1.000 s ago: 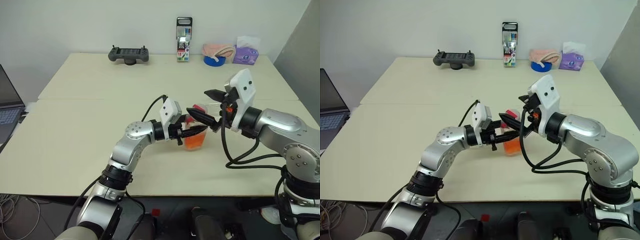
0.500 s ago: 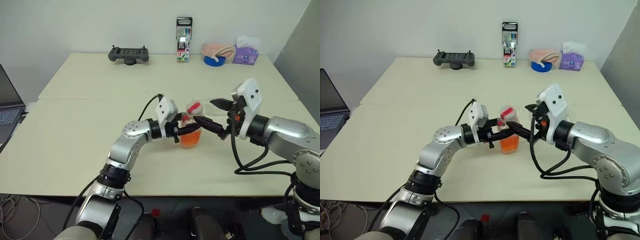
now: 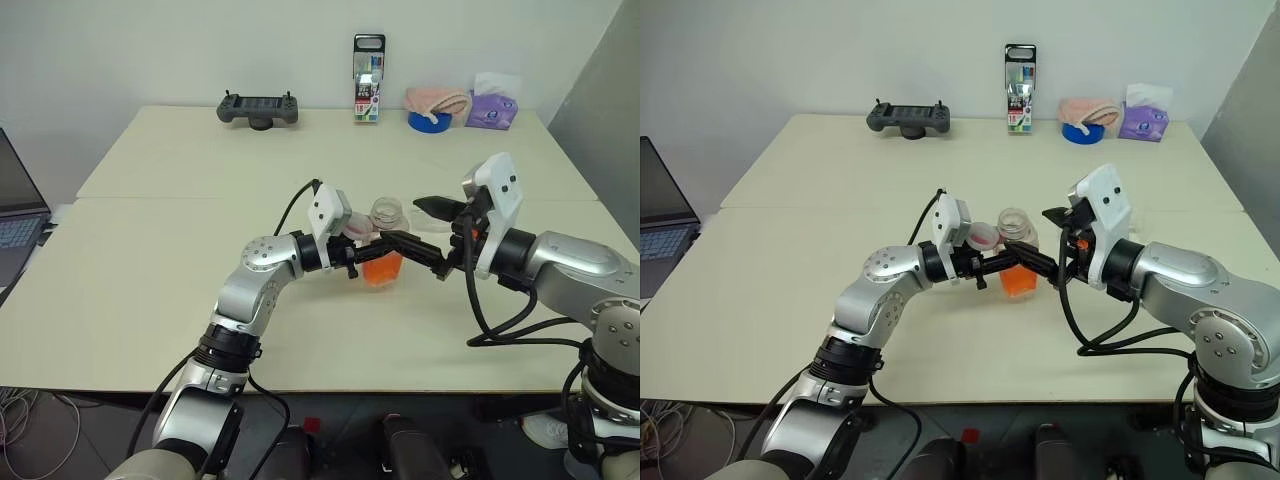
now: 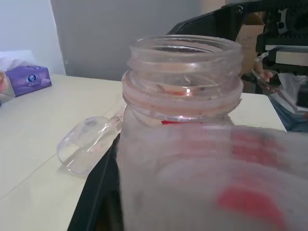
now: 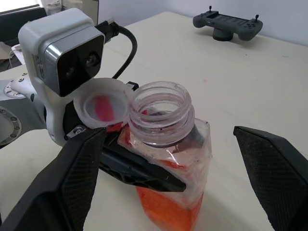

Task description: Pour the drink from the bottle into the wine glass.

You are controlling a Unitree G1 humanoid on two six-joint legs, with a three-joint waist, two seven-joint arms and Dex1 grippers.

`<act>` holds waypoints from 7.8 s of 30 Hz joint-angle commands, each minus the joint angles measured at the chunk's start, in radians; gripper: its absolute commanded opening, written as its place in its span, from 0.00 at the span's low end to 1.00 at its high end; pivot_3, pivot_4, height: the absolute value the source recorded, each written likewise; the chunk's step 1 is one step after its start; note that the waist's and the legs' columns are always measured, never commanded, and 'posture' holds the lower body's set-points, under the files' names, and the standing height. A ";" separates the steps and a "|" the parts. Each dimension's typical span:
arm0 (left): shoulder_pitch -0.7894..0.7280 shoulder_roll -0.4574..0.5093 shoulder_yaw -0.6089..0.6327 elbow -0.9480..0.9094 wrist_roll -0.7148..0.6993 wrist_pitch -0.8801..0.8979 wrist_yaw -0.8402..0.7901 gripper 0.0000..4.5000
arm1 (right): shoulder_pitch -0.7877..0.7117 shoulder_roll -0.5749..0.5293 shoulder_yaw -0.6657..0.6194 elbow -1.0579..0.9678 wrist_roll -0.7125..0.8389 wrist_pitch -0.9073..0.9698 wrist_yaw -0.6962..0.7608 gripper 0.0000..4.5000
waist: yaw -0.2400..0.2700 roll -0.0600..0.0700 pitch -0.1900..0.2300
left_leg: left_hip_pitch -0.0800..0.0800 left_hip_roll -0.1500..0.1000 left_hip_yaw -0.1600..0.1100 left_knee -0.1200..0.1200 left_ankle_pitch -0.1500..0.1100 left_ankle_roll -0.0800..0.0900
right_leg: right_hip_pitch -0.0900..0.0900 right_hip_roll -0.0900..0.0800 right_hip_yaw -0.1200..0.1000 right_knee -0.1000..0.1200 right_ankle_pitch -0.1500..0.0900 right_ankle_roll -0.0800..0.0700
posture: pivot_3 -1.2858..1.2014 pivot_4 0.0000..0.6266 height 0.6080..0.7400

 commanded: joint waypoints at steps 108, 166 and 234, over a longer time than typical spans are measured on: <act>0.365 0.502 0.545 -0.164 -0.164 0.147 0.245 1.00 | -0.089 -0.329 0.551 0.627 -0.994 -0.733 0.287 1.00 | -0.012 -0.002 0.000 | 0.001 0.001 0.002 -0.001 0.000 -0.001 | -0.002 -0.001 0.001 0.000 0.001 0.001 | 0.52 0.24 1.00; 0.461 0.415 0.235 -0.416 -0.142 0.354 0.199 1.00 | -0.472 0.000 0.661 1.684 -1.604 -1.308 -0.001 0.99 | -0.010 -0.002 0.000 | 0.002 0.000 0.003 -0.001 0.000 -0.001 | 0.000 -0.001 0.003 -0.001 0.005 -0.006 | 0.52 0.24 1.00; 0.698 0.481 0.559 -0.718 -0.469 0.481 0.361 1.00 | 0.112 0.569 0.313 1.093 -0.888 -1.343 0.013 0.05 | -0.005 -0.004 -0.006 | 0.011 0.018 0.004 -0.004 -0.002 -0.003 | 0.002 0.018 0.002 0.002 0.002 -0.018 | 0.52 0.24 1.00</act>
